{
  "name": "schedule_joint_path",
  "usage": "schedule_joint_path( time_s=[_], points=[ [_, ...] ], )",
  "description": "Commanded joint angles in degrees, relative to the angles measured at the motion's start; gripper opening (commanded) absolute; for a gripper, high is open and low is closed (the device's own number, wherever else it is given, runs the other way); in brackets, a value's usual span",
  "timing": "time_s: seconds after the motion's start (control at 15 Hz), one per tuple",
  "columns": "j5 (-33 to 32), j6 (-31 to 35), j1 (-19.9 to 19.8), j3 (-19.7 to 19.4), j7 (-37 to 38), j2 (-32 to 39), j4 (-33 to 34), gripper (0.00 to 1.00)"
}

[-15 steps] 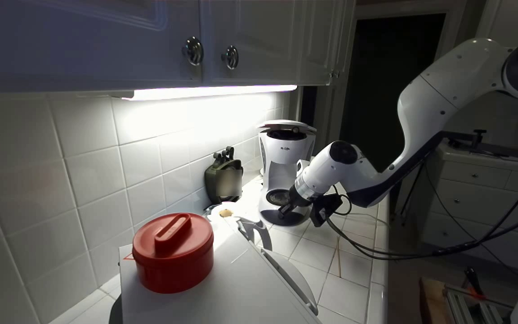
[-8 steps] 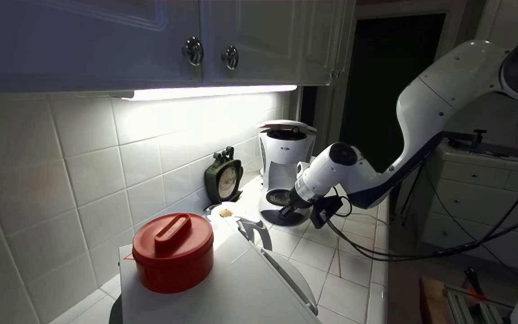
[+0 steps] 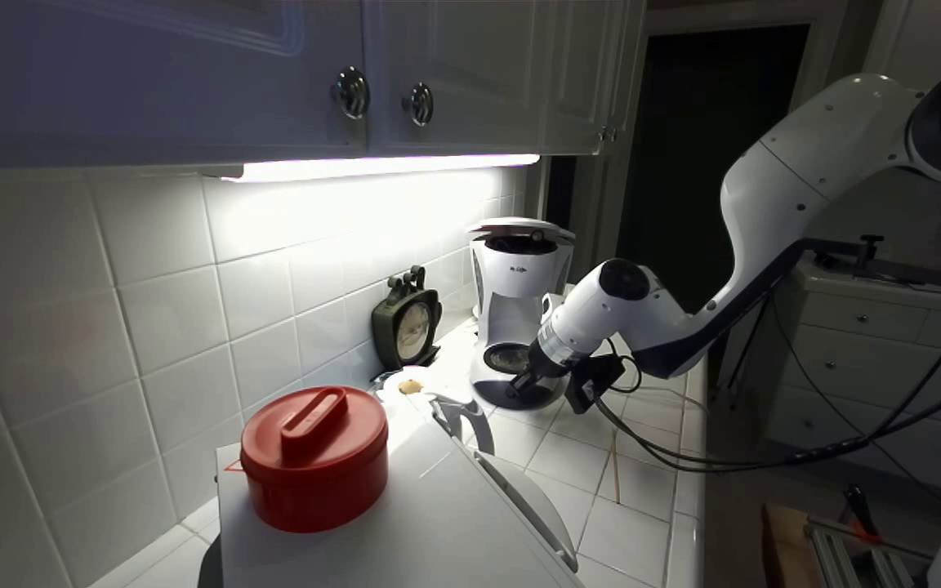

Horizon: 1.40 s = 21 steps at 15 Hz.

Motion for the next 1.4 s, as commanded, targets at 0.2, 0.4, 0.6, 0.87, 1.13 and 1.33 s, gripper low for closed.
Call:
schedule_joint_path(
  time_s=[0.2, 0.4, 0.6, 0.87, 1.13, 1.33],
  points=[
    [0.57, 0.93, 0.24, 0.58, 0.28, -0.72, -0.28, 0.02],
    [0.28, 0.88, 0.44, 0.94, 0.17, -0.10, 0.25, 0.02],
    [-0.67, 0.76, 0.54, 0.88, 0.67, 0.37, 0.77, 0.02],
    [-0.96, 0.69, 0.57, 0.77, 0.84, 0.76, 1.27, 0.02],
    [-0.99, 0.55, 0.58, 0.70, 0.74, 1.11, 1.43, 0.02],
    [-0.96, 0.48, 0.51, 0.56, 0.83, 1.09, 1.22, 0.02]
  ],
)
